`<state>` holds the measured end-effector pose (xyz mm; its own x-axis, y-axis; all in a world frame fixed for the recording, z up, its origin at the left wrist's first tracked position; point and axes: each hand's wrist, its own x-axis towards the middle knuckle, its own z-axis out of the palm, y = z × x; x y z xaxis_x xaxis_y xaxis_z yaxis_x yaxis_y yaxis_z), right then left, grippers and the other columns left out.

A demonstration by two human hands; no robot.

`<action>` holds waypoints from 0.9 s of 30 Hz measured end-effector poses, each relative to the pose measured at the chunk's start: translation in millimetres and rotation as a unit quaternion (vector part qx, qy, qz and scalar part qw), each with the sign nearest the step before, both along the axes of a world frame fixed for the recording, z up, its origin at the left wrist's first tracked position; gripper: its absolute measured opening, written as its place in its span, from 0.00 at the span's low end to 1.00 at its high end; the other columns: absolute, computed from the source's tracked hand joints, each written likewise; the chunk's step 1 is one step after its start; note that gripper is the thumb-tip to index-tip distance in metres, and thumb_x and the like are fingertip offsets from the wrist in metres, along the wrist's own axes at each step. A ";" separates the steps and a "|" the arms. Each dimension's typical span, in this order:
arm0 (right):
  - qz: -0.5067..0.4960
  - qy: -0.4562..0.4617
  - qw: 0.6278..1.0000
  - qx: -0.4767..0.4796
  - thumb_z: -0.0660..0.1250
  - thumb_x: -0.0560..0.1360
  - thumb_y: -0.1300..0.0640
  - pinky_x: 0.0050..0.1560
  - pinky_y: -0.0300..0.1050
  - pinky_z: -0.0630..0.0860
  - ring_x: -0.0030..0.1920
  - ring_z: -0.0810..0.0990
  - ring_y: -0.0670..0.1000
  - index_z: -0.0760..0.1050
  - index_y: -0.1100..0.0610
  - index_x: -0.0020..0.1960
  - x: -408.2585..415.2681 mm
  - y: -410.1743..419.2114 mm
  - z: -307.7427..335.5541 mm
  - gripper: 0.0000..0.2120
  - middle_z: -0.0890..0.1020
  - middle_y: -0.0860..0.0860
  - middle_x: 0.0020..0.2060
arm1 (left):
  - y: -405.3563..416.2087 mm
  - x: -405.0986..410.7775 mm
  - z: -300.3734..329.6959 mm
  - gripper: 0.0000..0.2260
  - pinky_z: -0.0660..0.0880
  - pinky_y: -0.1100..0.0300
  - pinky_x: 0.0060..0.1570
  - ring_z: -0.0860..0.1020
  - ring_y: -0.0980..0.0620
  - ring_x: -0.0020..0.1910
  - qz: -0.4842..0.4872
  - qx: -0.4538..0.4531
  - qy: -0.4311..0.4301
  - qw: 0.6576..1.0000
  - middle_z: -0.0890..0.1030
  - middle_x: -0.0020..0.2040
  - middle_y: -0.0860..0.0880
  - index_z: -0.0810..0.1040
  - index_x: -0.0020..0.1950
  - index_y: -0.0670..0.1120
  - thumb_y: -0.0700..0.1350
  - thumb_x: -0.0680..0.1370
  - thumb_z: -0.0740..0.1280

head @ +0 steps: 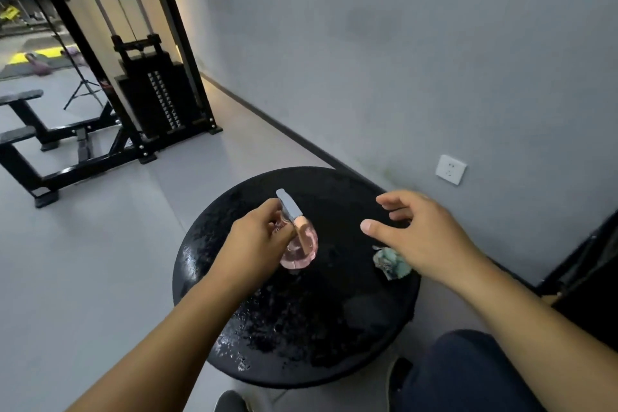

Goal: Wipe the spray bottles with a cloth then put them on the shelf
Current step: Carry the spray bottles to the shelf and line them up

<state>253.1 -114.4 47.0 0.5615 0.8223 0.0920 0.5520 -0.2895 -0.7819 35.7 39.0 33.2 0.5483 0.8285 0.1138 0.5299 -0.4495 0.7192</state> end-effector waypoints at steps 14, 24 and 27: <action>-0.174 -0.019 0.984 0.016 0.78 0.71 0.42 0.53 0.40 0.72 0.57 0.77 0.42 0.77 0.45 0.64 65.5 -203.0 36.1 0.24 0.78 0.41 0.57 | -161.7 128.9 65.2 0.03 0.83 0.46 0.53 0.83 0.54 0.51 -0.210 0.017 -0.071 0.975 0.84 0.49 0.55 0.78 0.49 0.57 0.52 0.83 0.67; -0.269 -0.042 0.962 0.020 0.77 0.72 0.41 0.49 0.34 0.71 0.57 0.76 0.41 0.77 0.46 0.66 106.6 -322.9 33.7 0.25 0.77 0.41 0.59 | -268.1 219.4 65.8 0.07 0.85 0.47 0.46 0.85 0.54 0.48 -0.318 0.024 -0.076 0.945 0.84 0.50 0.52 0.73 0.47 0.57 0.52 0.85 0.65; -0.300 -0.042 0.953 0.016 0.77 0.71 0.40 0.50 0.37 0.71 0.57 0.76 0.41 0.77 0.45 0.65 116.2 -351.4 27.4 0.25 0.77 0.41 0.58 | -291.4 239.2 62.5 0.07 0.85 0.49 0.48 0.83 0.55 0.50 -0.343 0.022 -0.076 0.936 0.83 0.52 0.50 0.74 0.48 0.56 0.49 0.85 0.66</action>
